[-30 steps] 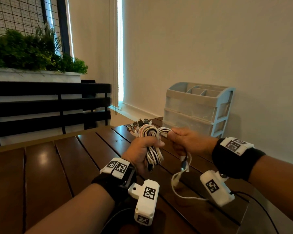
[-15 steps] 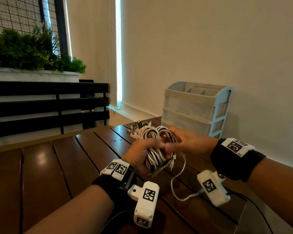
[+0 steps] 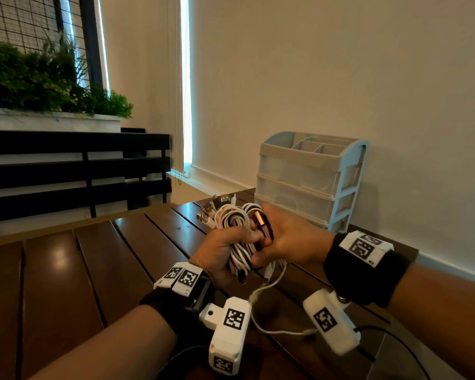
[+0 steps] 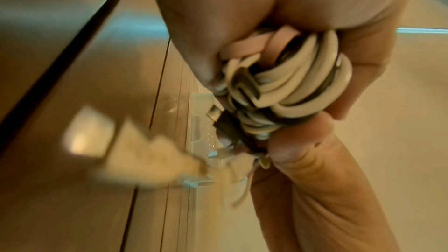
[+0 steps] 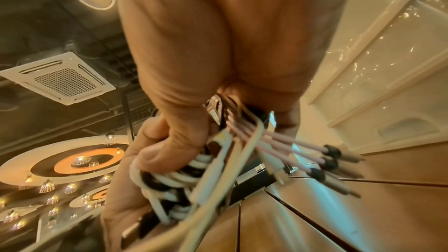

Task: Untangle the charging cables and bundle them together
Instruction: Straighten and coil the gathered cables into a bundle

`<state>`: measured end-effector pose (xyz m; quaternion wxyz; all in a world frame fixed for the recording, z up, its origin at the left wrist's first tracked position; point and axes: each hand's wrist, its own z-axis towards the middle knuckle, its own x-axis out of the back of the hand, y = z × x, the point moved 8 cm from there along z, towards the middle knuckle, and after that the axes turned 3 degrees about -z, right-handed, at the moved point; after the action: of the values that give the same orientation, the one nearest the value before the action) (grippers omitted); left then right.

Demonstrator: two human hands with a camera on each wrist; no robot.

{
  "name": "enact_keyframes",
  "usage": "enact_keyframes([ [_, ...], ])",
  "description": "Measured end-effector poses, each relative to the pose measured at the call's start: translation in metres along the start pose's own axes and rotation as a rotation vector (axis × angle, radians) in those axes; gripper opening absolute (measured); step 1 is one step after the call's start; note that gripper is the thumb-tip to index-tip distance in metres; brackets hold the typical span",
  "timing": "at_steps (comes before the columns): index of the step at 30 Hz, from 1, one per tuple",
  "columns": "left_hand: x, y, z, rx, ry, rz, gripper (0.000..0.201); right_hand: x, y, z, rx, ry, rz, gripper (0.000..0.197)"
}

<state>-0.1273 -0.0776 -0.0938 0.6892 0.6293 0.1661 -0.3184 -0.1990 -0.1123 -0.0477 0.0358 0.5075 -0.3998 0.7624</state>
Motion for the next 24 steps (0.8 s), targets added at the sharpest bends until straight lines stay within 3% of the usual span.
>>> enact_keyframes([
  [3, -0.002, 0.002, 0.000, -0.023, -0.029, -0.007, 0.025, -0.001, 0.001, -0.004, -0.007, 0.049, -0.043, 0.077],
  [6, -0.004, 0.003, 0.000, -0.037, -0.023, 0.005, 0.018, -0.001, 0.009, -0.006, -0.054, 0.010, -0.052, 0.083],
  [7, -0.004, 0.003, -0.001, -0.039, -0.012, 0.001, 0.018, 0.000, 0.011, -0.007, -0.054, -0.027, -0.009, 0.077],
  [10, -0.008, 0.006, -0.003, -0.026, 0.004, -0.015, 0.018, 0.007, 0.008, -0.015, -0.053, -0.073, 0.265, 0.027],
  [13, 0.006, 0.012, -0.001, -0.080, 0.129, -0.036, 0.011, 0.010, 0.011, -0.019, -0.104, 0.047, 0.450, 0.024],
  [15, 0.009, 0.013, -0.001, -0.089, 0.159, -0.003, 0.008, 0.009, 0.009, -0.018, -0.096, 0.119, 0.299, 0.020],
  [18, 0.009, 0.010, 0.000, -0.072, 0.160, -0.004, 0.021, 0.005, 0.007, -0.010, -0.038, 0.185, -0.052, 0.019],
  [24, 0.023, 0.010, 0.001, -0.096, 0.278, 0.104, 0.018, 0.001, -0.003, -0.010, 0.001, 0.227, -0.232, 0.026],
])
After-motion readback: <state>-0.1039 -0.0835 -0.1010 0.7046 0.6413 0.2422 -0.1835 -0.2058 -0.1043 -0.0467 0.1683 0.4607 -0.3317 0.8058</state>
